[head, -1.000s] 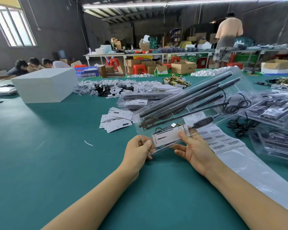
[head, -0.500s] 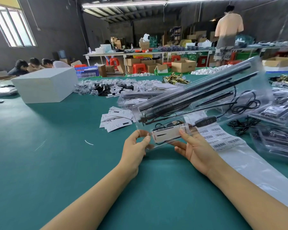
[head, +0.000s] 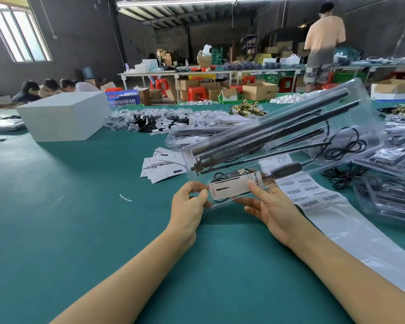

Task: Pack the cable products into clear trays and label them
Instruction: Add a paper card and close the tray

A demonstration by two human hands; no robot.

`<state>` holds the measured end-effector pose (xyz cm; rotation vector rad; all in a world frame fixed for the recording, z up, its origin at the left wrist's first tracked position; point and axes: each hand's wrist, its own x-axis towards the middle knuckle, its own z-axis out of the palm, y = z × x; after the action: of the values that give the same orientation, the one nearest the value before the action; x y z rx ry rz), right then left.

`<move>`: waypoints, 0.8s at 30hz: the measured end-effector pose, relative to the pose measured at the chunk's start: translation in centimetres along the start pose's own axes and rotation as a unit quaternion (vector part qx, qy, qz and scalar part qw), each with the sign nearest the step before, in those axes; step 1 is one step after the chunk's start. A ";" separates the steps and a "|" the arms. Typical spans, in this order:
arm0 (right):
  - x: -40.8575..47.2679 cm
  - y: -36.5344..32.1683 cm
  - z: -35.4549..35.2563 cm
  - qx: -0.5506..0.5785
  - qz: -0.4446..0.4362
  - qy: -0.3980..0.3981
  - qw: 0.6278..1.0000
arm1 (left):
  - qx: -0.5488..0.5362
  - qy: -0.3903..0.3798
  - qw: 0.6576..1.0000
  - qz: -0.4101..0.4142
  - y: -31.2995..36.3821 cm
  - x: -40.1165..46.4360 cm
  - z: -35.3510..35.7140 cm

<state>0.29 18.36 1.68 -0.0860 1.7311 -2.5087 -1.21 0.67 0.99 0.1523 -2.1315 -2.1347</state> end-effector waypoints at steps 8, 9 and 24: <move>0.2 -0.1 -0.6 0.085 0.021 0.006 0.996 | 0.018 -0.028 0.999 0.029 -0.3 0.1 -0.4; 0.2 -0.1 -0.7 0.087 0.023 0.009 0.996 | 0.007 -0.035 0.999 0.023 -0.3 0.1 -0.5; 0.4 0.1 -0.6 0.053 0.026 0.051 0.997 | -0.158 -0.028 0.984 -0.083 0.9 1.4 -2.3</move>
<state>-0.20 18.81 1.40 0.0966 1.6088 -2.6029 -2.20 -1.77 1.93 0.2482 -1.8317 -2.5675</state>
